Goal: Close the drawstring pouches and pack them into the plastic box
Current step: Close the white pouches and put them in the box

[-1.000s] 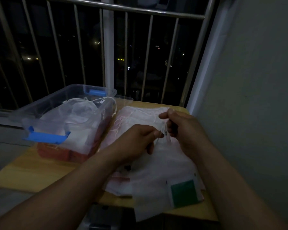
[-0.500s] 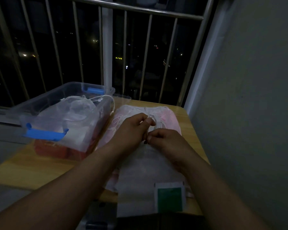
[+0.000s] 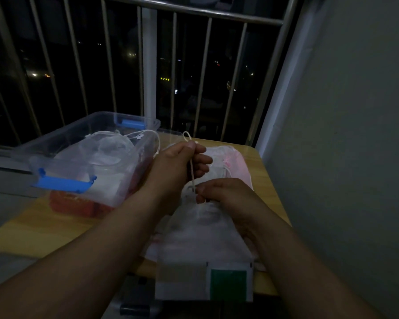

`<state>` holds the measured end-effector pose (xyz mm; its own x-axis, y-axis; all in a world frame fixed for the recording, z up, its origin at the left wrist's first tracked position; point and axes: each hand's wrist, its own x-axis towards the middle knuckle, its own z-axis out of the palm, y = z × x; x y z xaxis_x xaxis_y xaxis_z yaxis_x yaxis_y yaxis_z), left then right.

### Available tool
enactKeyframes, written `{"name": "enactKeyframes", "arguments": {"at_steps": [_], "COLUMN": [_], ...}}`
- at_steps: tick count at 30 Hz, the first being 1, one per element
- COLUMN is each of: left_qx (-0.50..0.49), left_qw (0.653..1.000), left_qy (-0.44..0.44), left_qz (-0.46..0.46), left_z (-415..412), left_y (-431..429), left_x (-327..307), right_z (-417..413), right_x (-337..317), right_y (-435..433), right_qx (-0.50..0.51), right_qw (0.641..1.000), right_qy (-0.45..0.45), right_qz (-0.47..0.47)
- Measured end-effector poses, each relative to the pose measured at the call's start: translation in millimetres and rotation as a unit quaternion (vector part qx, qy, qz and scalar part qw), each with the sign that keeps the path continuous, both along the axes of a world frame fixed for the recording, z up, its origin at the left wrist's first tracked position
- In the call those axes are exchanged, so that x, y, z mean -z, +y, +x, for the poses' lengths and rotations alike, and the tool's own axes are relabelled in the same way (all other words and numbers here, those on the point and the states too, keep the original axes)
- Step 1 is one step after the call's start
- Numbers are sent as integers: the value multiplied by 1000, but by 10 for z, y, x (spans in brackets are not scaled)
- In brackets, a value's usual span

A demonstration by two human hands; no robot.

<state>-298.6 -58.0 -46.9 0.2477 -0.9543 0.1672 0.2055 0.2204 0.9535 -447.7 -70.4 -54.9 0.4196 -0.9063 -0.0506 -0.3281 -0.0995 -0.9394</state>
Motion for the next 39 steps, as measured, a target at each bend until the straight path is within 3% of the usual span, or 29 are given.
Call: {"name": "enactKeyframes", "arguments": {"at_steps": [6,10,15,22,25,29,34,39], "left_qx": [42,42,11,-17,-39,-21,38,66], "left_qw": [999,985,910,811,789,814,909,921], "left_qy": [-9,-161,-413,-585,-613,-581,-406,-368], "left_qz": [8,31,11,-11,-18,5,89,110], "left_z": [-25,-9,47,113,141,117,110,190], "left_y": [-27,55,216,234,209,189,194,203], "left_x": [-18,-29,43,81,78,1,-58,6], "right_z": [38,-17,-110,-101,-117,-130,-109,-117], "right_x": [12,-23,-10,30,22,8,-5,-6], "right_y": [31,-18,-65,-66,-71,-82,-85,-82], "right_qx": [-63,-21,21,45,47,57,67,45], "right_qw": [996,998,997,997,996,996,993,993], "right_qy": [18,-21,-75,-43,-67,-40,-42,-42], "right_qz": [-64,-50,-25,-42,-46,-64,-92,-99]}}
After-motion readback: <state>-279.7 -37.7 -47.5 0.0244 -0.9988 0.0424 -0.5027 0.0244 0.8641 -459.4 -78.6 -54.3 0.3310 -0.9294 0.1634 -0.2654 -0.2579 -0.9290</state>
